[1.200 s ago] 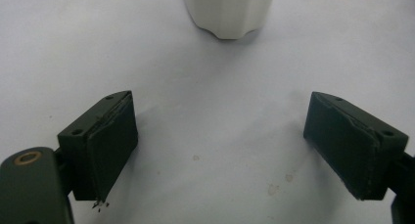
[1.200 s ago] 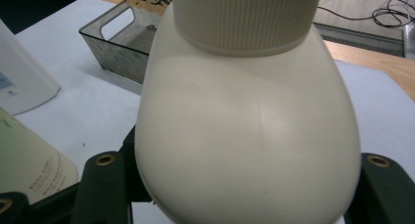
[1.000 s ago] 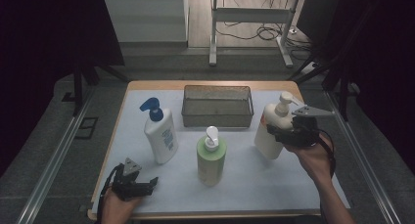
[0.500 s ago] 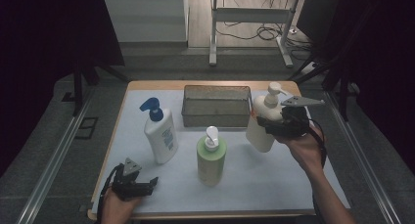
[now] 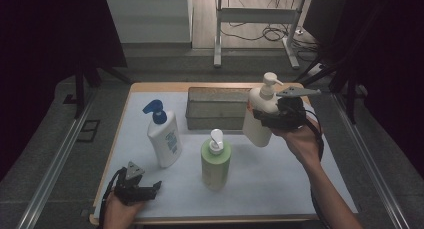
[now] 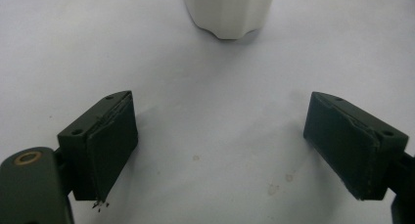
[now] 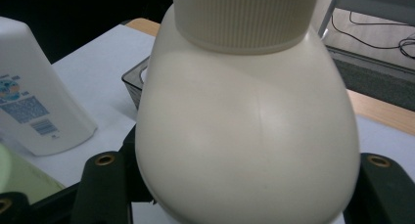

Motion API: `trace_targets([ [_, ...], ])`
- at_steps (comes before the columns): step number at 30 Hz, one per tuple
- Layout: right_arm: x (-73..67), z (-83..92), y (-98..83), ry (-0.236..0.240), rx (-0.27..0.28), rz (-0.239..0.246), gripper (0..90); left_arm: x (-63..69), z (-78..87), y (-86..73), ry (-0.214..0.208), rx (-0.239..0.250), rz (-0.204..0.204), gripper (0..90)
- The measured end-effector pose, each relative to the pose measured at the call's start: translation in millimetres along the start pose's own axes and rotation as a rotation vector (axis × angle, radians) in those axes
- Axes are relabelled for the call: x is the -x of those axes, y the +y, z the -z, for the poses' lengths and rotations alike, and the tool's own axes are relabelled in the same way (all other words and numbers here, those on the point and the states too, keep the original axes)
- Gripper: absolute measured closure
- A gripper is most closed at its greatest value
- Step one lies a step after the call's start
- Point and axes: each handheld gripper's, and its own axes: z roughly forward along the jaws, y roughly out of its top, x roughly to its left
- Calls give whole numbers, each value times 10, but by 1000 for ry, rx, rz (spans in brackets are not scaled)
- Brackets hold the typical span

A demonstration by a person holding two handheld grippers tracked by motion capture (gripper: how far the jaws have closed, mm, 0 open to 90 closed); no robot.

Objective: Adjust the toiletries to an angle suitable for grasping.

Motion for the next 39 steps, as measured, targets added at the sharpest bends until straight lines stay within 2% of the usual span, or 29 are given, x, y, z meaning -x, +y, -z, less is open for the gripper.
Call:
trace_targets([
  [12,-78,-186,216,-8,8,1,369,-2,-1,0,-1,0,-1,123],
  [25,-143,-400,347,-8,12,-1,370,-4,0,1,0,-3,-4,123],
  [39,-242,-710,515,-15,20,1,371,-3,0,1,0,-2,-4,124],
])
